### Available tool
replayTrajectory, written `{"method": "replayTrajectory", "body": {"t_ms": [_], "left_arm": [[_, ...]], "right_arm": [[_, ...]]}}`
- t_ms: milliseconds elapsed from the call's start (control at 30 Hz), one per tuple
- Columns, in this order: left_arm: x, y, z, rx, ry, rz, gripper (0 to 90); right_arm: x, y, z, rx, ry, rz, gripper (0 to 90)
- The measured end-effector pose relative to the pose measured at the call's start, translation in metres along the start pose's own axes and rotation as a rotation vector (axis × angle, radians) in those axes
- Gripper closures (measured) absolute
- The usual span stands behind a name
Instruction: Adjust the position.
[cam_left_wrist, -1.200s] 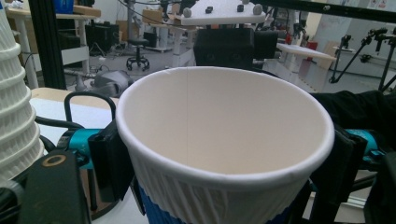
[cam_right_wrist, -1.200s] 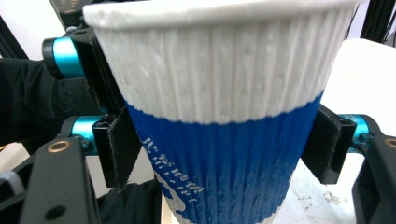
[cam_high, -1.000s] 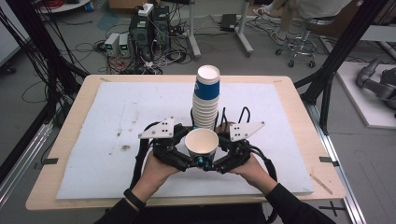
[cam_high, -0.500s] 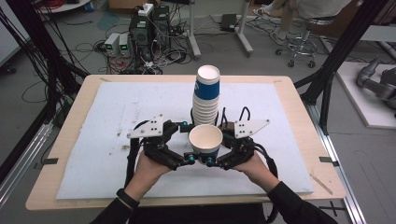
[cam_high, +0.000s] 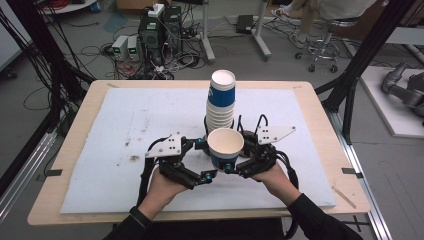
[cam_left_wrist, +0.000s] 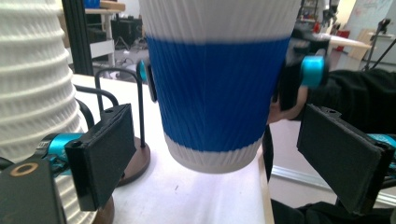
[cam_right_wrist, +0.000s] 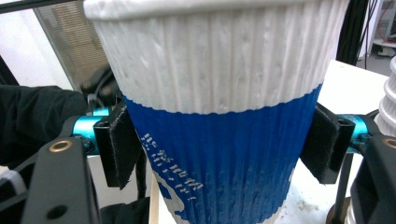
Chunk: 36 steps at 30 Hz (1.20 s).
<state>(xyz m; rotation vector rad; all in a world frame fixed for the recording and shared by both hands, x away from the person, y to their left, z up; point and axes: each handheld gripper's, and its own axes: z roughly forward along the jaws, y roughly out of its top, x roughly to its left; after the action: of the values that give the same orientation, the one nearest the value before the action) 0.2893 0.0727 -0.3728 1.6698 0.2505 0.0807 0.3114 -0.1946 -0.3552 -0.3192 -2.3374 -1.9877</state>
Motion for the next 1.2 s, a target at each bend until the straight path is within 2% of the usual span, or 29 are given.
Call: {"method": "replayTrajectory", "body": {"t_ms": [167,400,567,733,967,1200], "left_arm": [[-0.003,-0.006,0.011,0.025,0.005,0.002,11.6],[-0.005,-0.008,0.019,0.031,0.005,-0.002,11.8],[-0.003,-0.009,0.019,0.02,-0.024,-0.007,18.0],[-0.004,-0.01,0.017,0.025,-0.025,-0.001,28.5],[-0.003,-0.012,0.018,0.047,-0.034,-0.012,29.3],[-0.002,-0.014,0.02,0.072,-0.035,-0.01,29.4]], "right_arm": [[0.002,-0.001,0.002,-0.01,0.006,0.004,25.0],[0.005,-0.002,0.007,-0.007,0.024,0.009,24.9],[0.006,-0.004,0.009,0.001,0.03,0.004,24.9],[0.007,-0.005,0.011,0.009,0.033,0.003,24.9],[0.009,-0.005,0.011,0.021,0.013,-0.03,21.1],[0.009,0.001,0.005,-0.01,0.009,-0.023,18.0]]}}
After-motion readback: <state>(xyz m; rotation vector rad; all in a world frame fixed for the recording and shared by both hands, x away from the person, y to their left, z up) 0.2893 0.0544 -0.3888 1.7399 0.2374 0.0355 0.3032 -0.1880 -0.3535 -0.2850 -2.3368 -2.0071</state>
